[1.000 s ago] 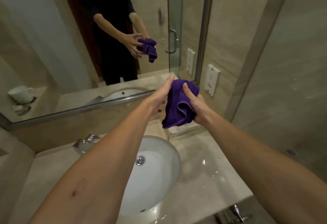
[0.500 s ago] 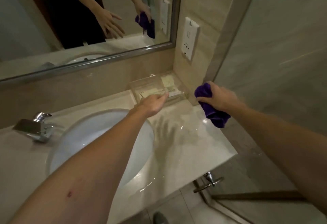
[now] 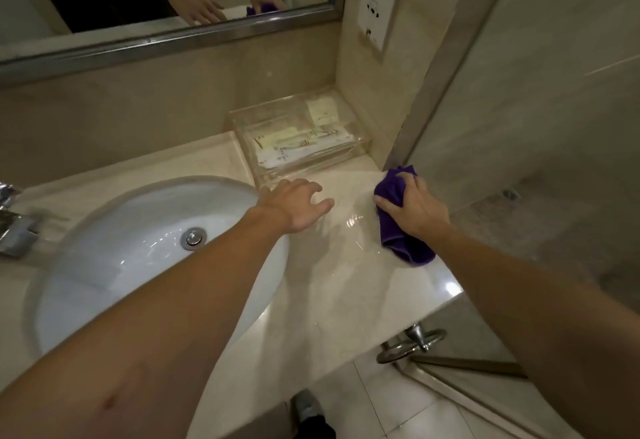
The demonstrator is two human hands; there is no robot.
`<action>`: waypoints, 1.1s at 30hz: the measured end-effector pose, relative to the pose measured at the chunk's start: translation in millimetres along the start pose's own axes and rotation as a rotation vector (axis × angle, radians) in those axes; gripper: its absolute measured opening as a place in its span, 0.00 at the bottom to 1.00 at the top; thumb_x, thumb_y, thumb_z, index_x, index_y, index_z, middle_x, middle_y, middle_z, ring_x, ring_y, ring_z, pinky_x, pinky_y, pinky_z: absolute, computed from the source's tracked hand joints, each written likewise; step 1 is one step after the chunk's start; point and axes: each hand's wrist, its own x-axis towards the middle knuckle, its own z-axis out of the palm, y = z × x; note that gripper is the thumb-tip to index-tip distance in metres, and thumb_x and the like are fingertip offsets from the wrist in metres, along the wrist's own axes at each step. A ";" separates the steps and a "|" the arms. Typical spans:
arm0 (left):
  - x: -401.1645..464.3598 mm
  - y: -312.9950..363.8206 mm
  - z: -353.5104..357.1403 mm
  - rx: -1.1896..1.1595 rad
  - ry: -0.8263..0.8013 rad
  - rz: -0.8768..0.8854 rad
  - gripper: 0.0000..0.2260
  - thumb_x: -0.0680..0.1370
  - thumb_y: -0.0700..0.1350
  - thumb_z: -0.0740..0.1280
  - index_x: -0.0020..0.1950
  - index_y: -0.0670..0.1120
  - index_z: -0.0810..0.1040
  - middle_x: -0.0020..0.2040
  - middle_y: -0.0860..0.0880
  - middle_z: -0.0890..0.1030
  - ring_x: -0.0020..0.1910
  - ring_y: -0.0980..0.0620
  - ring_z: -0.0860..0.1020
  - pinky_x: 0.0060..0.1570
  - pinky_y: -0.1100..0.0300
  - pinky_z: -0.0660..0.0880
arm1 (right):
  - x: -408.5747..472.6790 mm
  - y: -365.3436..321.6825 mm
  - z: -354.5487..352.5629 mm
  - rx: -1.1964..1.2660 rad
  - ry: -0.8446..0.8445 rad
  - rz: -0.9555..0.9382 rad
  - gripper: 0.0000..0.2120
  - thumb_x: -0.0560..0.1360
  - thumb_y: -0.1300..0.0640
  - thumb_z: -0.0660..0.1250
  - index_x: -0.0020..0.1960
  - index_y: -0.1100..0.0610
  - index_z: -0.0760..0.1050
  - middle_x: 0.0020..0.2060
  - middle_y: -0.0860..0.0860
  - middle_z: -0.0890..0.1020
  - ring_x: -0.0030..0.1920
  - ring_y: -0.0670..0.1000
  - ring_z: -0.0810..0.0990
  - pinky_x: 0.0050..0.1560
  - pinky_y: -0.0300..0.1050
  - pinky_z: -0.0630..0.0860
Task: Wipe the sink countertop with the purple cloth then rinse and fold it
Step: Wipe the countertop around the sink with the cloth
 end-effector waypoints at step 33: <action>-120.6 -166.5 20.9 -0.136 0.086 -0.200 0.20 0.83 0.53 0.58 0.73 0.49 0.71 0.70 0.48 0.74 0.70 0.44 0.70 0.68 0.48 0.61 | -78.2 -163.3 99.7 0.201 -0.089 -0.278 0.19 0.78 0.37 0.66 0.54 0.53 0.72 0.46 0.47 0.79 0.48 0.54 0.79 0.47 0.48 0.70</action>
